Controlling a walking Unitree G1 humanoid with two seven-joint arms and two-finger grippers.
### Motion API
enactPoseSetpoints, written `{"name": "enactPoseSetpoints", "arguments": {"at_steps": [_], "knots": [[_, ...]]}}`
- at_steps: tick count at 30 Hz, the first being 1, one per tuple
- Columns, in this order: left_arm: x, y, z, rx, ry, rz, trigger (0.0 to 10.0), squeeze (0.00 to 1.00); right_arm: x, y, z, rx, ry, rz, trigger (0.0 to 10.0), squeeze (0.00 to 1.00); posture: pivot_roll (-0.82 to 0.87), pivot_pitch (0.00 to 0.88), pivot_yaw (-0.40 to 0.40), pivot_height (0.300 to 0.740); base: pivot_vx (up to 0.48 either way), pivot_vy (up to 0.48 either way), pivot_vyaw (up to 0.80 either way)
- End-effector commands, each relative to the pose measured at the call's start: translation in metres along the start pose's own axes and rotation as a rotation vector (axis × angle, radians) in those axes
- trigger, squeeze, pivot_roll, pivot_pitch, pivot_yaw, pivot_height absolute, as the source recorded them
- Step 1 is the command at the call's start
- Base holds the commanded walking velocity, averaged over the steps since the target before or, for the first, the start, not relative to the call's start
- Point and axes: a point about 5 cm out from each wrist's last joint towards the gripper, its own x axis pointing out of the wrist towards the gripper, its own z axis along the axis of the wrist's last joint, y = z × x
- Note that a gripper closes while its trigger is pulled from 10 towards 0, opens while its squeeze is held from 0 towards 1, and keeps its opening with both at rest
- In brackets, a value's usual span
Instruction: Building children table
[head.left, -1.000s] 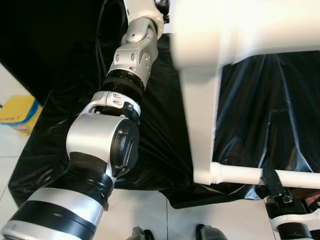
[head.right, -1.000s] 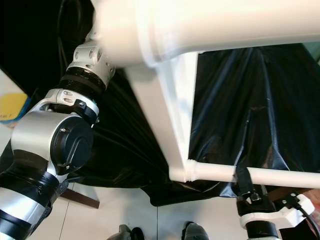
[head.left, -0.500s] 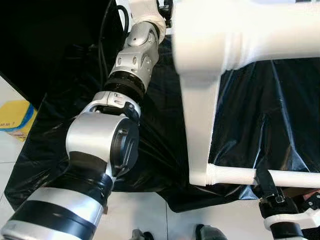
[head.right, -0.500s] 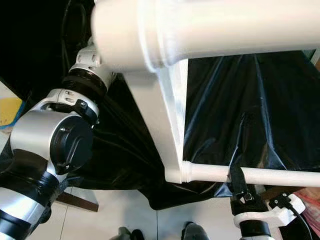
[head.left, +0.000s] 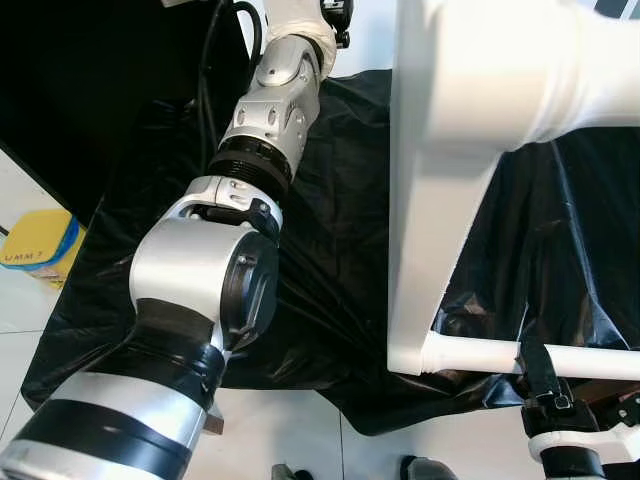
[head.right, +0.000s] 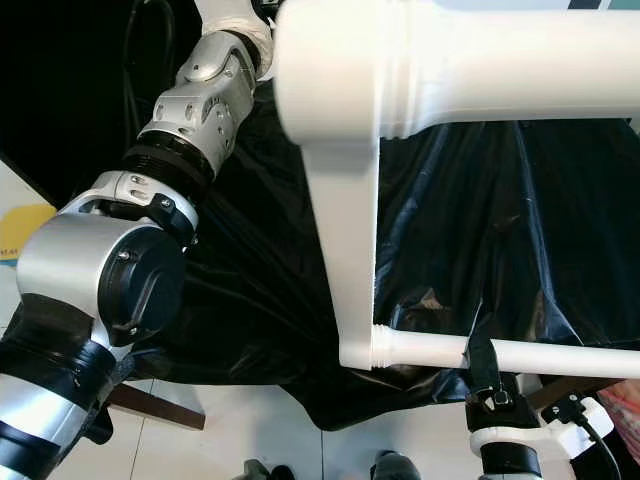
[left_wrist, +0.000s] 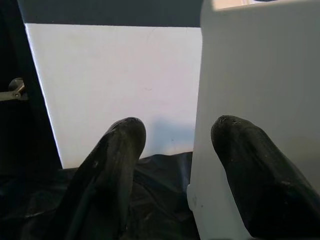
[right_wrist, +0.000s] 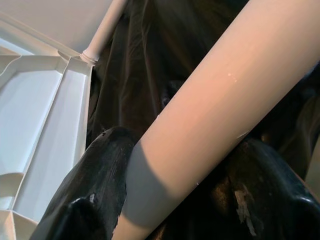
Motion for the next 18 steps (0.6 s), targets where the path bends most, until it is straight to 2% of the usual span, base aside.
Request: {"name": "enactPoseSetpoints", "arguments": {"at_steps": [1, 5, 9, 18], "knots": [[0.001, -0.003, 0.004, 0.006, -0.013, -0.050, 10.0, 0.00, -0.035, -0.056, -0.042, -0.104, 0.218, -0.432, 10.0, 0.00, -0.32, 0.199, 0.149, 0.740, 0.000, 0.000, 0.00], [0.001, -0.007, 0.003, 0.008, -0.011, -0.066, 10.0, 0.00, -0.034, -0.053, -0.044, -0.066, 0.221, -0.412, 10.0, 0.00, -0.32, 0.198, 0.157, 0.740, 0.000, 0.000, 0.00], [0.001, -0.009, 0.003, 0.012, -0.010, -0.077, 10.0, 0.00, -0.037, -0.050, -0.048, -0.069, 0.242, -0.379, 10.0, 0.00, -0.32, 0.199, 0.164, 0.740, 0.000, 0.000, 0.00], [0.001, -0.011, 0.002, 0.021, -0.006, -0.099, 10.0, 0.00, -0.047, -0.059, -0.062, -0.031, 0.309, -0.418, 10.0, 0.00, -0.32, 0.204, 0.193, 0.740, 0.000, 0.000, 0.00]]}}
